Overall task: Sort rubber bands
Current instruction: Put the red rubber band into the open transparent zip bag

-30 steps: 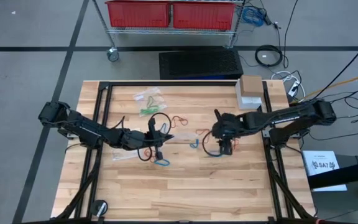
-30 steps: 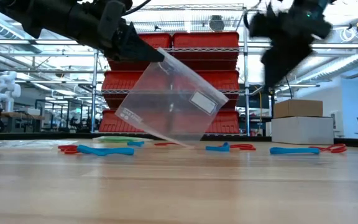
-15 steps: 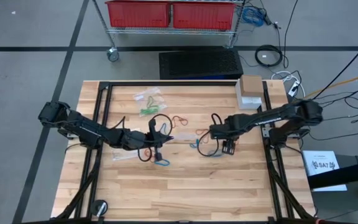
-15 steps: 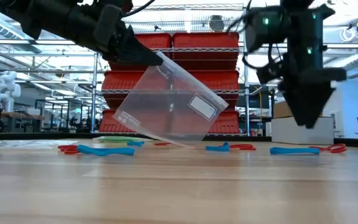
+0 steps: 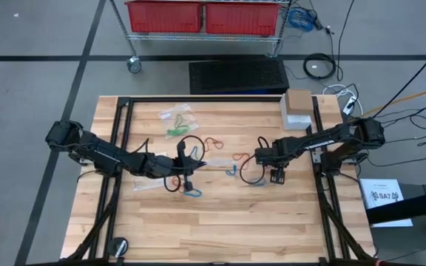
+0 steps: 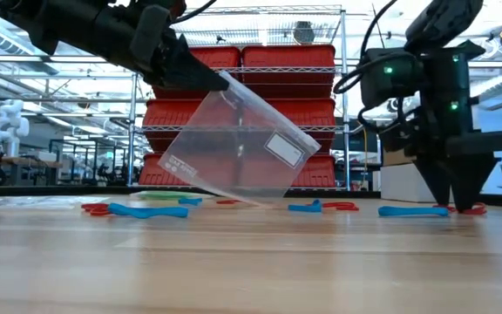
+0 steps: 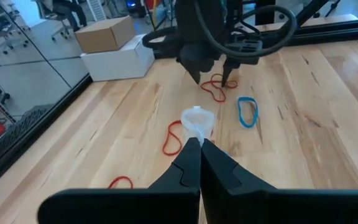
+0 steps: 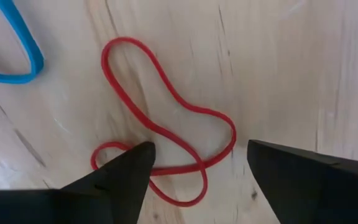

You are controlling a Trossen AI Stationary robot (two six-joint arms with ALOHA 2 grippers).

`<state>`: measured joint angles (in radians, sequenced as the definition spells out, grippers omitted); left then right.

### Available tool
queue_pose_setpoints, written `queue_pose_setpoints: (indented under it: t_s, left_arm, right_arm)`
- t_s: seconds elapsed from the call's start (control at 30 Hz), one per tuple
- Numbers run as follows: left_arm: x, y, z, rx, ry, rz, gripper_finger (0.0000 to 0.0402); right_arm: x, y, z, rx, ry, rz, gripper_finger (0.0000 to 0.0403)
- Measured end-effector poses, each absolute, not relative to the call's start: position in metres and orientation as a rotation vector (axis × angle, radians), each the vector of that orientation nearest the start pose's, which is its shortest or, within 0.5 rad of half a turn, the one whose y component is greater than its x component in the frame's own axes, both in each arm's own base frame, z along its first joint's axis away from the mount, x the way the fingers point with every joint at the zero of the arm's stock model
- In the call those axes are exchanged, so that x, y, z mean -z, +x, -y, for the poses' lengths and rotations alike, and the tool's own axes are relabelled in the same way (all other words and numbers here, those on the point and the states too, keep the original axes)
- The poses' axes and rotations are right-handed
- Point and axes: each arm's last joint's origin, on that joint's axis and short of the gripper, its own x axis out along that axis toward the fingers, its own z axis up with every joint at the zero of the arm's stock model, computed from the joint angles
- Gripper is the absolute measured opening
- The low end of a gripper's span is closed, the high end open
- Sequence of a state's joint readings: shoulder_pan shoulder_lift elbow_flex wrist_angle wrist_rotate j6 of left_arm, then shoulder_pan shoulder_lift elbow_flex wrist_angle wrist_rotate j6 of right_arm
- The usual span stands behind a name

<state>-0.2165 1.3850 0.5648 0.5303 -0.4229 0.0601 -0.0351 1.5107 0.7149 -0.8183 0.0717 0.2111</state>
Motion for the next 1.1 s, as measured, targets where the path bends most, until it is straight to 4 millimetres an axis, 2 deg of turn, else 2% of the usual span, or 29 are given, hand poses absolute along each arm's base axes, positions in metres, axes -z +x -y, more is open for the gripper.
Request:
queue_pose_setpoints:
  t_s: [0.13,0.37,0.63,0.8,0.9,1.1]
  left_arm:
    - [-0.198,0.269,0.047,-0.197,0.154,-0.282,0.0000]
    - [-0.198,0.269,0.047,-0.196,0.157,-0.284,0.0000]
    - [-0.198,0.269,0.047,-0.196,0.157,-0.284,0.0000]
    - [-0.198,0.269,0.047,-0.196,0.157,-0.284,0.0000]
    - [-0.198,0.269,0.046,-0.199,0.156,-0.283,0.0000]
    - [-0.198,0.269,0.044,-0.209,0.148,-0.283,0.0000]
  right_arm:
    - [-0.137,0.215,0.017,0.239,0.170,-1.583,0.0233]
    - [-0.136,0.218,0.030,0.228,0.260,-1.541,0.0139]
    - [-0.137,0.223,0.018,0.147,0.240,-1.509,0.0014]
    - [-0.144,0.234,0.004,0.100,0.245,-1.459,0.0005]
    - [-0.161,0.247,-0.007,0.034,0.241,-1.371,0.0001]
    - [-0.201,0.274,-0.024,0.010,0.160,-1.215,0.0001]
